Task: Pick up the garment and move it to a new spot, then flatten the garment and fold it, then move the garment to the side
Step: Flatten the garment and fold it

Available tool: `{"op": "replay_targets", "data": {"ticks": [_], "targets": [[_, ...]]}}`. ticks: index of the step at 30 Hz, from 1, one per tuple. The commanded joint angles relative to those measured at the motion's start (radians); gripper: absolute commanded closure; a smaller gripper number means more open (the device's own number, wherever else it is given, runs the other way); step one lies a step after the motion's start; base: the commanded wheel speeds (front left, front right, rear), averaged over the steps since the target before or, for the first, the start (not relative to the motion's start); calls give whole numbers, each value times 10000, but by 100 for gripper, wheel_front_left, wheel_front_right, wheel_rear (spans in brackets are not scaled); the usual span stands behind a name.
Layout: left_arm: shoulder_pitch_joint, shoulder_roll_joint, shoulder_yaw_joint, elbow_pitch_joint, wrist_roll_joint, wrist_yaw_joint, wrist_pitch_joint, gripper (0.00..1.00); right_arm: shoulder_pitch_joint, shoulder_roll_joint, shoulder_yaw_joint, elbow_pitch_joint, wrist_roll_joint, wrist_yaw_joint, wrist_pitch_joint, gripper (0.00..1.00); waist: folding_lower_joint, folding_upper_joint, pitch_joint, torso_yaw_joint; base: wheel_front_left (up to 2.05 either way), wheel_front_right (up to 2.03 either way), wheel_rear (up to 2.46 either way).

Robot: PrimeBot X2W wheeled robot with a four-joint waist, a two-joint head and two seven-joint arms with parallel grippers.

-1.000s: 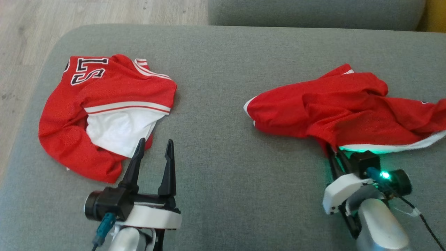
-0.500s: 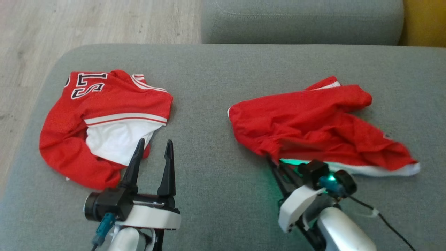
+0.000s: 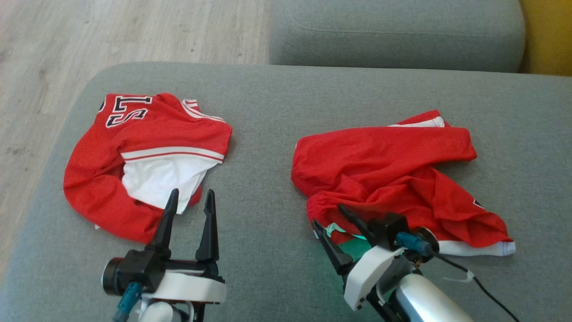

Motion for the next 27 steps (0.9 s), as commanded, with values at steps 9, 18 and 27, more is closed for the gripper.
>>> {"op": "replay_targets", "data": {"ticks": [9, 18, 27], "targets": [[-151, -9, 398, -459, 43, 52, -53, 0, 13, 74, -1442, -615, -561, 77, -790, 0, 0, 0, -160, -549, 0, 0, 0], [-103, -9, 462, -657, -28, 125, -53, 0, 862, 74, -4622, -1243, -1198, 77, -1826, 0, 0, 0, -113, -1103, 0, 0, 0], [-115, -9, 449, -667, -105, 72, -53, 0, 1771, 74, -5555, -2006, -2030, 77, -1879, 0, 0, 0, 174, -1148, 0, 0, 0]]}}
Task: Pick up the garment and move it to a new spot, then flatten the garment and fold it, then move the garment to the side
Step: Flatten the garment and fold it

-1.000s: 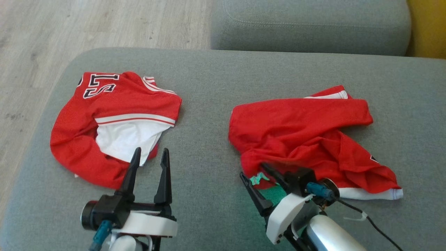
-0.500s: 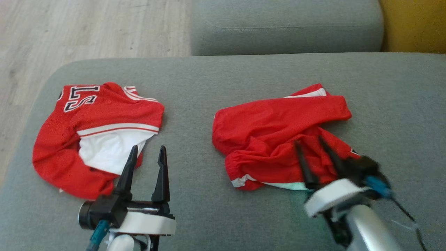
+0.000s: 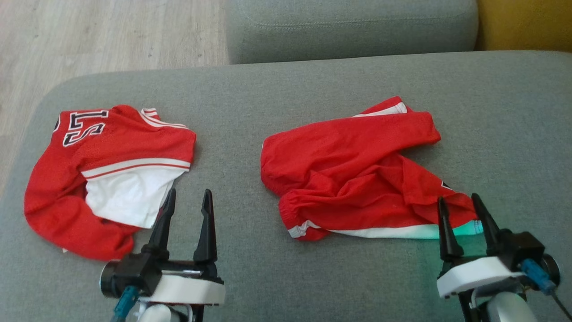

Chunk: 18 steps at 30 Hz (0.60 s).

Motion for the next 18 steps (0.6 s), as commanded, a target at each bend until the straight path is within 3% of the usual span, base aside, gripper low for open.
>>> {"op": "replay_targets", "data": {"ticks": [1, 7, 18], "targets": [[-318, -9, 371, -310, 5, -3, -53, 0, -314, -49, 194, -447, 106, 77, -133, 0, 0, 0, 61, 50, 0, 0, 0], [-481, -9, 285, -229, 125, -90, -53, 0, -576, -49, 929, 179, 299, 77, -93, 0, 0, 0, 300, 301, 0, 0, 0], [-524, -9, 191, -130, 157, -115, -53, 0, -1180, -49, 370, 1402, -234, 77, -96, 0, 0, 0, 494, 609, 0, 0, 0]]}}
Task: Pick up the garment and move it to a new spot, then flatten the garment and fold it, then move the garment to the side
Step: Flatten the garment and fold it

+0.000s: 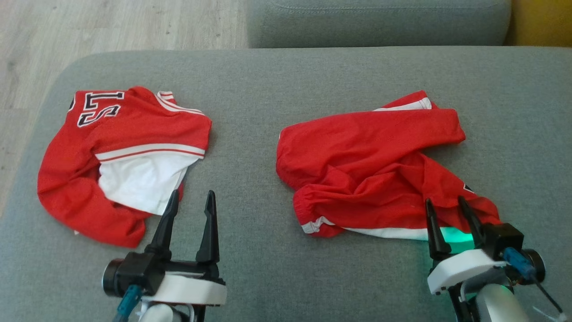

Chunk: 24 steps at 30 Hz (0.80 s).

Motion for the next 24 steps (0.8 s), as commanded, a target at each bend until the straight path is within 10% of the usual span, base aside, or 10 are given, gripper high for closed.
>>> {"op": "replay_targets", "data": {"ticks": [1, 6, 9, 24], "targets": [[-470, -9, 254, -290, 58, -20, -53, 0, -342, -54, 163, -192, -116, 75, -88, 0, 0, 0, 20, 18, 0, 0, 0], [-521, -9, 213, -299, 50, -9, -53, 0, -673, -54, 66, 447, -438, 75, -95, 0, 0, 0, 130, 61, 0, 0, 0], [-571, -9, 180, -288, 55, -11, -53, 0, -916, -54, 66, 724, -544, 75, -102, 100, 0, 0, 182, 73, 0, 0, 0], [-557, -9, 230, -281, -41, 55, -53, 0, -2029, -54, -1719, 153, -1217, 75, 425, 100, 0, 0, 33, 1, 0, 0, 0]]}}
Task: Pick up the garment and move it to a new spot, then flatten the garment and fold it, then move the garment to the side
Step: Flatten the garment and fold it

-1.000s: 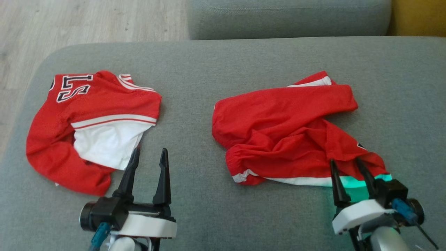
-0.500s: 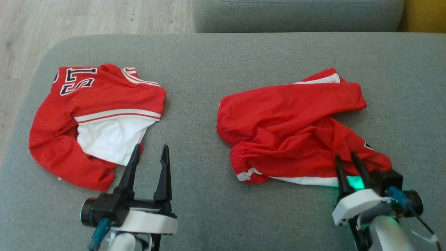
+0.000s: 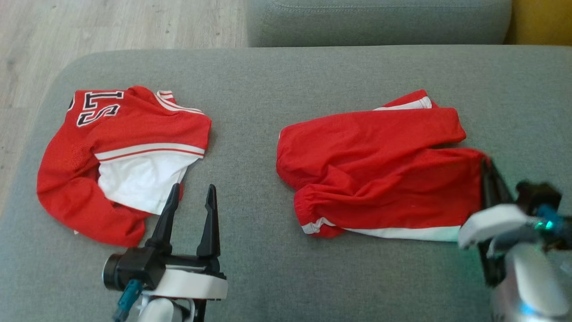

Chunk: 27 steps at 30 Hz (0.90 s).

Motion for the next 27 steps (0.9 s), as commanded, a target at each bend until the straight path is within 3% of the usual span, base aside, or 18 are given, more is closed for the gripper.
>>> {"op": "replay_targets", "data": {"ticks": [1, 2, 3, 4, 5, 12, 20, 27], "targets": [[-367, -7, 249, -317, -44, 42, -53, 0, -768, -52, -73, -332, -131, 75, 339, 100, 0, 0, 45, 17, 0, 0, 0], [-401, -7, 236, -317, -49, 40, -53, 0, -945, -52, -212, -254, -195, 75, 654, 100, 0, 0, 69, 30, 0, 0, 0], [-431, -7, 222, -316, -52, 40, -53, 0, -1165, -52, -371, -181, -161, 75, 887, 93, 0, 0, 91, 40, 0, 0, 0], [-453, -7, 208, -314, -51, 36, -53, 0, -1388, -104, -557, -116, -166, 75, 1014, 43, 0, 0, 109, 55, 0, 0, 0], [-475, -7, 178, -306, -51, 21, -53, 0, -1564, -258, -697, 9, -322, 75, 1171, 0, 0, 0, 128, 102, 0, 0, 0], [-525, -7, 184, -305, -105, 62, -53, 0, -2151, -364, -1165, 273, -436, 75, 479, 0, 0, 0, 70, 285, 0, 0, 0], [-377, -7, 281, -382, -90, 86, -53, 0, -1012, -82, -332, -530, 112, 75, -385, 0, 0, 0, -266, 138, 0, 0, 0], [-43, -7, 430, -644, -197, 289, -53, 0, 1054, -56, 1246, -2099, 1634, 75, -451, 0, 0, 0, -684, -155, 0, 0, 0]]}}
